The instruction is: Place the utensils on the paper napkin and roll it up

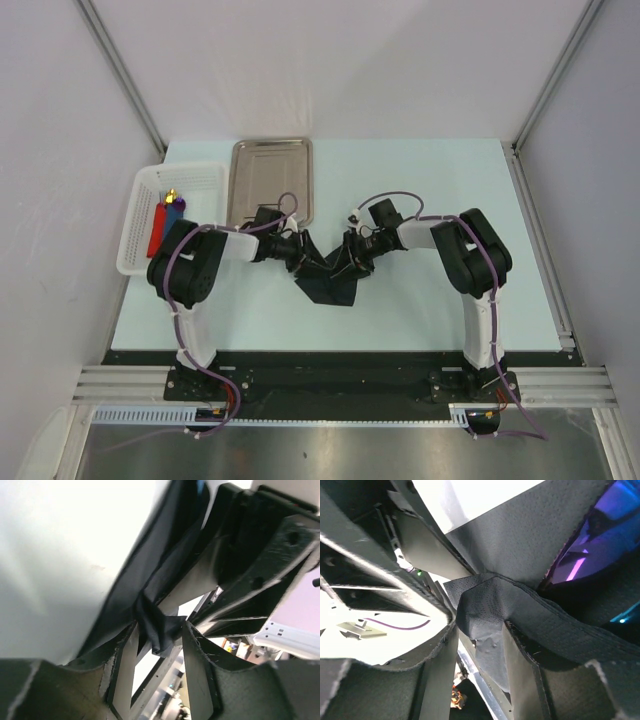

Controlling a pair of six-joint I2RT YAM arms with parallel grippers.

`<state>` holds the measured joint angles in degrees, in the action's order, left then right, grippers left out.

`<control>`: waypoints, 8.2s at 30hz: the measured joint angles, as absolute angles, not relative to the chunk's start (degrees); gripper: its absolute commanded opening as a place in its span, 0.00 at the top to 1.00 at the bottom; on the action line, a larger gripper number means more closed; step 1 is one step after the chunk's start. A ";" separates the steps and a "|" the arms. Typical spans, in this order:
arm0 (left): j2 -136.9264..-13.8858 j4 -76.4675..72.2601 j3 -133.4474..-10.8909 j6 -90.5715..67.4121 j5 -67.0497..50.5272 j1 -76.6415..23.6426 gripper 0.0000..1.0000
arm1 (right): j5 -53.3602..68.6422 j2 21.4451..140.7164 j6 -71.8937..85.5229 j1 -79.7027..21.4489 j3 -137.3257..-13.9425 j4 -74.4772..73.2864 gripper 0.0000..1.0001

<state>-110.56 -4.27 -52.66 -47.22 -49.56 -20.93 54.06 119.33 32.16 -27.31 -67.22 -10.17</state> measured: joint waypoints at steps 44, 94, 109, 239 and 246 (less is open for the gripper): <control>-114.26 11.14 -61.76 -43.44 -48.36 -23.09 0.83 | 54.46 117.21 30.41 -27.29 -63.44 -3.53 0.49; -110.80 15.77 -57.82 -38.92 -42.39 -22.74 1.00 | 38.33 116.75 18.85 -29.85 -75.59 -21.76 0.85; -108.95 16.25 -57.04 -38.48 -41.58 -22.65 1.00 | 37.93 118.72 18.98 -30.33 -75.90 -21.43 0.85; -95.64 12.75 -45.17 -20.75 -40.16 -15.07 0.35 | 42.11 121.32 17.89 -27.73 -76.66 -19.46 0.86; -101.16 11.07 -48.49 -21.93 -44.91 -15.25 0.39 | 42.28 121.32 17.91 -27.73 -76.49 -19.16 0.86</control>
<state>-101.16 11.07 -48.49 -21.93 -44.91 -15.25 42.28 121.32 17.91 -27.73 -76.49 -19.16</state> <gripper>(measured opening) 0.621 0.140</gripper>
